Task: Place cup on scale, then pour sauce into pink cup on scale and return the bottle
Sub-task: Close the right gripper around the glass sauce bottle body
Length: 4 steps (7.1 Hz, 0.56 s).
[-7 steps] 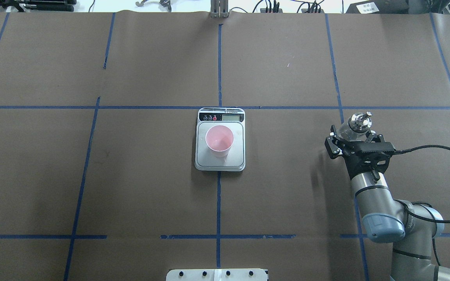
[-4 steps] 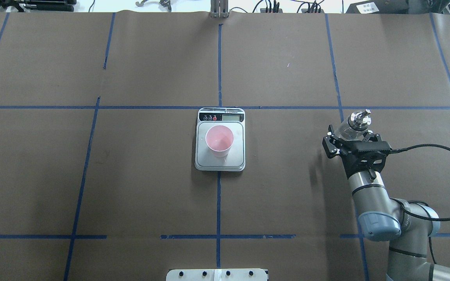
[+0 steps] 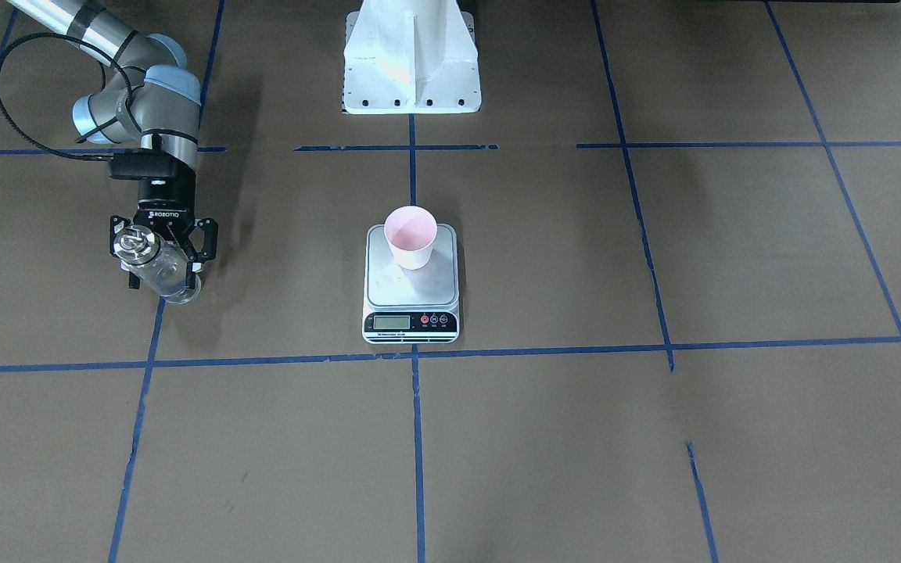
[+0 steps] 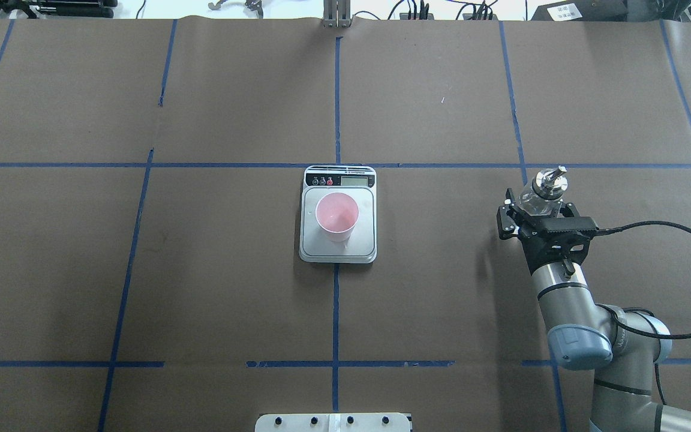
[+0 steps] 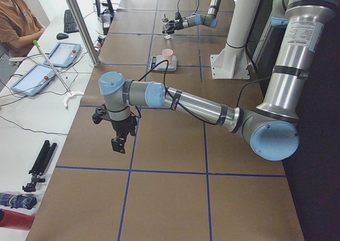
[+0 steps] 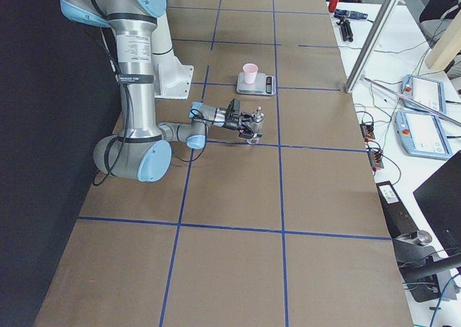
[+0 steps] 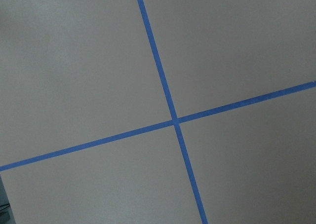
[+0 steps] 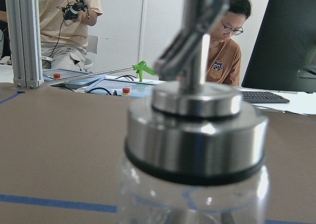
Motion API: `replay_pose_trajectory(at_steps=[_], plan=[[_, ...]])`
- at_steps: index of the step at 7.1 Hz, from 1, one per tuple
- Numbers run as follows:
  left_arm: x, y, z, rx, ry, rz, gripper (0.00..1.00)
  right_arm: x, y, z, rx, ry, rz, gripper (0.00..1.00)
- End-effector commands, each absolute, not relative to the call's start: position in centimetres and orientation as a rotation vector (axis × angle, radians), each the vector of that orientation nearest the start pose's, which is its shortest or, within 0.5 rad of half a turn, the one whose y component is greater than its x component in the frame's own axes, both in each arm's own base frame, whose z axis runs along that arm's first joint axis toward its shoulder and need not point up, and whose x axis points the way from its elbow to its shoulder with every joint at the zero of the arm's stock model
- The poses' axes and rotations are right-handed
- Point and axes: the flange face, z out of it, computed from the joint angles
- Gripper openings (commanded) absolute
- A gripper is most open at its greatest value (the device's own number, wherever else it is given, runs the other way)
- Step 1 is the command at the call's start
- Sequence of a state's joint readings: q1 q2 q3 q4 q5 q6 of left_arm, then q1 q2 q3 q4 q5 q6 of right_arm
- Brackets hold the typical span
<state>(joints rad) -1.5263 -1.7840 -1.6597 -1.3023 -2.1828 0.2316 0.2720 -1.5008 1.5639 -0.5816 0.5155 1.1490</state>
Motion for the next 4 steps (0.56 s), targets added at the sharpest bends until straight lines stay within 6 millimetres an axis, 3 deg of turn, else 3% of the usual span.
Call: replay_pose_trajectory(at_steps=[1, 4], plan=[[-5.1, -57.0, 53.9, 0.09, 0.608, 0.278, 1.0, -43.4, -35.0, 49.1, 1.212, -0.586, 0.439, 0.0], [-5.1, -56.9, 53.3, 0.099, 0.606, 0.281, 1.0, -40.6, -35.8, 44.8, 1.234, -0.662, 0.379, 0.0]])
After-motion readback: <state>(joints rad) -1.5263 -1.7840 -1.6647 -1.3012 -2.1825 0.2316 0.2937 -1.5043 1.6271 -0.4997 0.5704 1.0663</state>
